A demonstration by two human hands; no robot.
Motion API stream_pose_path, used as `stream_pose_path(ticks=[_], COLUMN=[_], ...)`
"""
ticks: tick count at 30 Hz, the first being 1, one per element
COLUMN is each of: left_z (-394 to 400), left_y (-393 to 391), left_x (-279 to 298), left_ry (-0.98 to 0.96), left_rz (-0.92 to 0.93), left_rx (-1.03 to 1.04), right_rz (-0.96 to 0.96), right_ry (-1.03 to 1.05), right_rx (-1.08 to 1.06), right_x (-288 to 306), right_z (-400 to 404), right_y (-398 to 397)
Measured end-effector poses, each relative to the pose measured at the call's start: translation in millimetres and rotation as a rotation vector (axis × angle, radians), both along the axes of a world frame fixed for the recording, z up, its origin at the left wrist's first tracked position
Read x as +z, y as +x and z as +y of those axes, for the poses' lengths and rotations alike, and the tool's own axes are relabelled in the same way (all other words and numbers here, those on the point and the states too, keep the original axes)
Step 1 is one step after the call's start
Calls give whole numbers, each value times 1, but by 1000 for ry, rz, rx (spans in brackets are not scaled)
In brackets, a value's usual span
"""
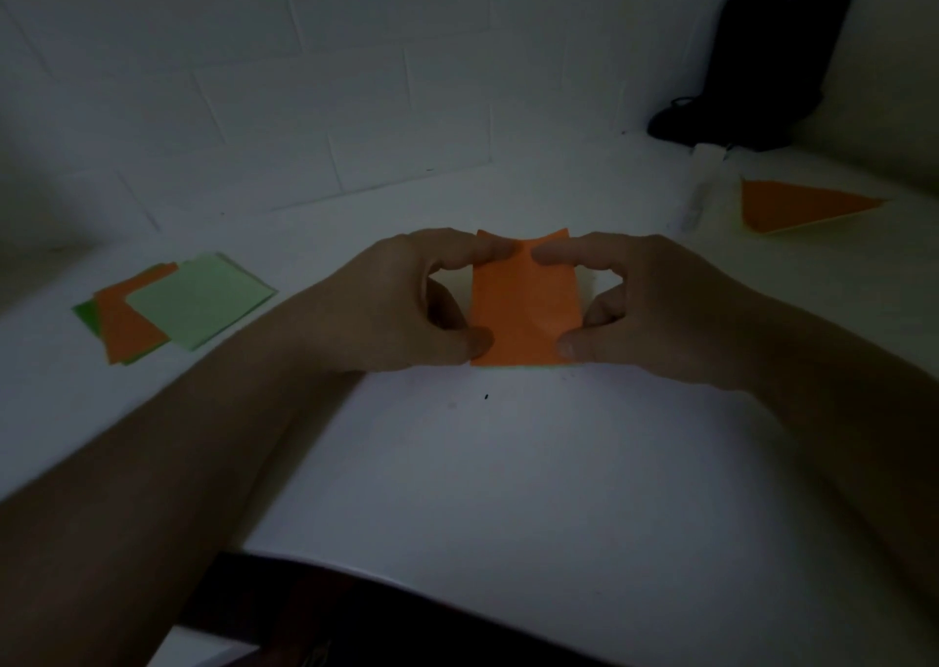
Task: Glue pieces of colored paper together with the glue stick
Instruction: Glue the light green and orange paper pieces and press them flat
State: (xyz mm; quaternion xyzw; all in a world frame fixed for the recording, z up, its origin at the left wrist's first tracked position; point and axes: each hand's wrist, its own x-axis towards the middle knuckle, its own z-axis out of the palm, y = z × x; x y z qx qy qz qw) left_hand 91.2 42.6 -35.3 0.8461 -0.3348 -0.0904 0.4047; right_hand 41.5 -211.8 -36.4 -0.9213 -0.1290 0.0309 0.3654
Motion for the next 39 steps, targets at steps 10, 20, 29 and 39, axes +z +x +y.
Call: stream_pose_path(ticks=[10, 20, 29, 39], left_z=[1, 2, 1, 3], left_y=[1, 4, 4, 11], left_x=[0, -1, -3, -8], left_ry=[16, 54, 78, 72], left_rz=[1, -54, -114, -104], left_rx=[-11, -23, -18, -42], right_rz=[3, -99, -149, -201], right_ry=[-21, -66, -105, -171], right_rx=[17, 33, 27, 43], right_x=[-3, -5, -7, -9], right_z=[-3, 0, 0, -2], right_y=[2, 3, 2, 4])
